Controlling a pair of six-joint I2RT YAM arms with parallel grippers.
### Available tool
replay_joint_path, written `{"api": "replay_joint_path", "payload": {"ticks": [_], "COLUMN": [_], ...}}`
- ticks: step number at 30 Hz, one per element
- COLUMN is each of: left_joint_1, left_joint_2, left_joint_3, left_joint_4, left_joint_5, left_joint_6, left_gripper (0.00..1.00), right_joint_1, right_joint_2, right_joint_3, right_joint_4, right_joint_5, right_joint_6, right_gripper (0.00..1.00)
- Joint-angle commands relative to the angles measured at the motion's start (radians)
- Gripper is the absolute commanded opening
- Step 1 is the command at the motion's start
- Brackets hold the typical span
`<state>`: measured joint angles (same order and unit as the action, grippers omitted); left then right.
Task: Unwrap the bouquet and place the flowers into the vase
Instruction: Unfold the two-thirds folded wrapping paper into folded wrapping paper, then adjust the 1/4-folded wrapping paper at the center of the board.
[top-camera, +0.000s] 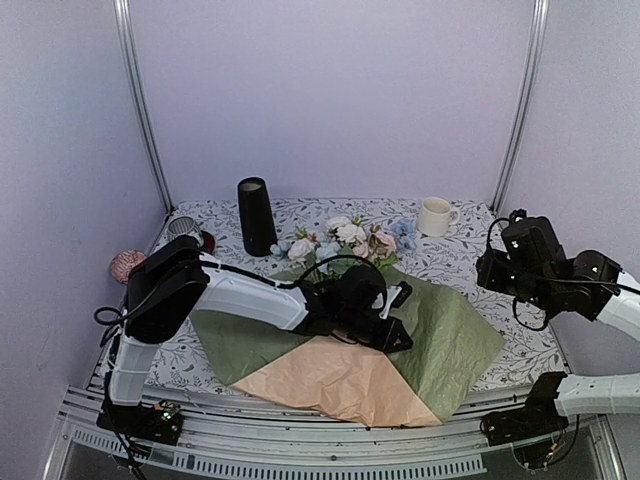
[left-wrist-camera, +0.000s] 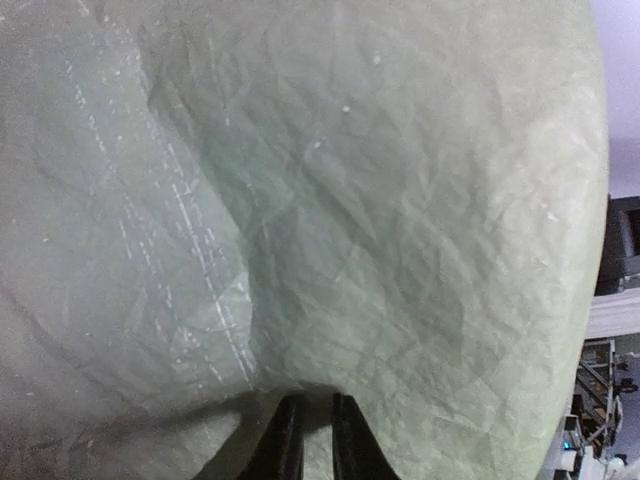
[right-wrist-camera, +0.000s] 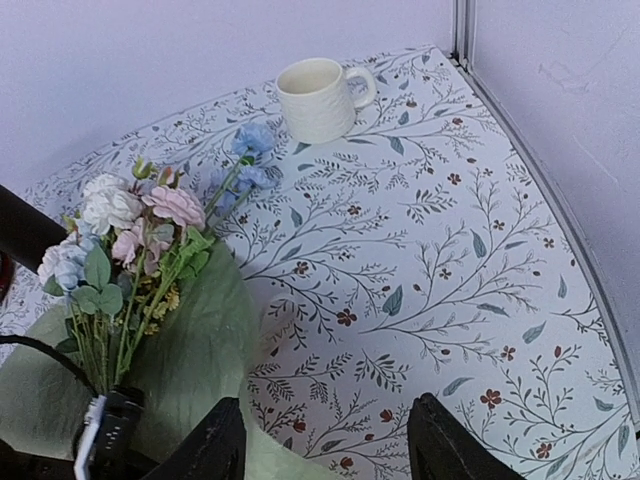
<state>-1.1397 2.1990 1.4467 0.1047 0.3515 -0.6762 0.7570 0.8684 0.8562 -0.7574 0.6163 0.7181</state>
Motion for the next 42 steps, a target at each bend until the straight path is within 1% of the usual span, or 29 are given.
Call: {"api": "replay_joint_path", "payload": {"ticks": [1,5,7,9,13,16,20,22,24,27,30,32,34,36,38,39,40,42], "left_joint_1": [-0.029,-0.042,-0.043,-0.045,-0.043,-0.043,-0.040,-0.036,-0.035,-0.028,-0.004,0.020,0.047,0.072,0.091,0.102,0.111,0.129], "left_joint_2": [0.046,0.096,0.121,0.146,0.184,0.169,0.085,0.008,-0.071,-0.184,-0.309,-0.375,-0.444,-0.521,-0.587,-0.614,-0.638,-0.678], "left_joint_3": [0.096,0.182,0.210,0.225,0.243,0.241,0.223,0.213,0.192,0.138,0.038,-0.067,-0.167,-0.271,-0.368,-0.413,-0.450,-0.521], "left_joint_4": [-0.078,-0.162,-0.190,-0.201,-0.203,-0.203,-0.205,-0.220,-0.221,-0.222,-0.220,-0.215,-0.210,-0.212,-0.213,-0.215,-0.220,-0.229], "left_joint_5": [0.027,0.018,0.021,0.025,0.041,0.031,-0.025,-0.050,-0.076,-0.128,-0.179,-0.201,-0.219,-0.244,-0.257,-0.261,-0.263,-0.276], "left_joint_6": [0.037,0.065,0.064,0.059,0.046,0.047,0.071,0.088,0.109,0.134,0.132,0.116,0.094,0.072,0.050,0.038,0.027,0.001], "left_gripper": [0.14,0.14,0.14,0.14,0.14,0.13,0.14,0.14,0.14,0.15,0.15,0.15,0.14,0.14,0.15,0.15,0.15,0.14], "right_joint_1": [-0.005,-0.005,-0.005,-0.005,-0.009,-0.020,-0.062,-0.096,-0.127,-0.132,-0.132,-0.133,-0.132,-0.132,-0.133,-0.131,-0.131,-0.131], "right_joint_2": [-0.031,-0.049,-0.052,-0.046,0.010,0.030,-0.001,-0.018,-0.027,-0.008,0.055,0.099,0.137,0.171,0.203,0.222,0.244,0.289], "right_joint_3": [0.061,0.032,-0.019,-0.086,-0.177,-0.223,-0.257,-0.268,-0.282,-0.302,-0.317,-0.324,-0.333,-0.346,-0.362,-0.372,-0.381,-0.393], "right_joint_4": [-0.022,0.058,0.113,0.164,0.234,0.269,0.290,0.304,0.332,0.405,0.495,0.547,0.602,0.652,0.705,0.733,0.760,0.800], "right_joint_5": [-0.010,-0.173,-0.238,-0.259,-0.293,-0.307,-0.305,-0.332,-0.402,-0.527,-0.691,-0.783,-0.850,-0.902,-0.956,-0.983,-1.014,-1.035], "right_joint_6": [-0.089,-0.154,-0.156,-0.138,-0.073,-0.032,-0.009,-0.019,-0.040,-0.083,-0.130,-0.160,-0.180,-0.184,-0.178,-0.171,-0.165,-0.151], "right_gripper": [0.57,0.58,0.65,0.69,0.69,0.69,0.68,0.68,0.68,0.67,0.64,0.63,0.57,0.46,0.27,0.14,0.05,0.03]}}
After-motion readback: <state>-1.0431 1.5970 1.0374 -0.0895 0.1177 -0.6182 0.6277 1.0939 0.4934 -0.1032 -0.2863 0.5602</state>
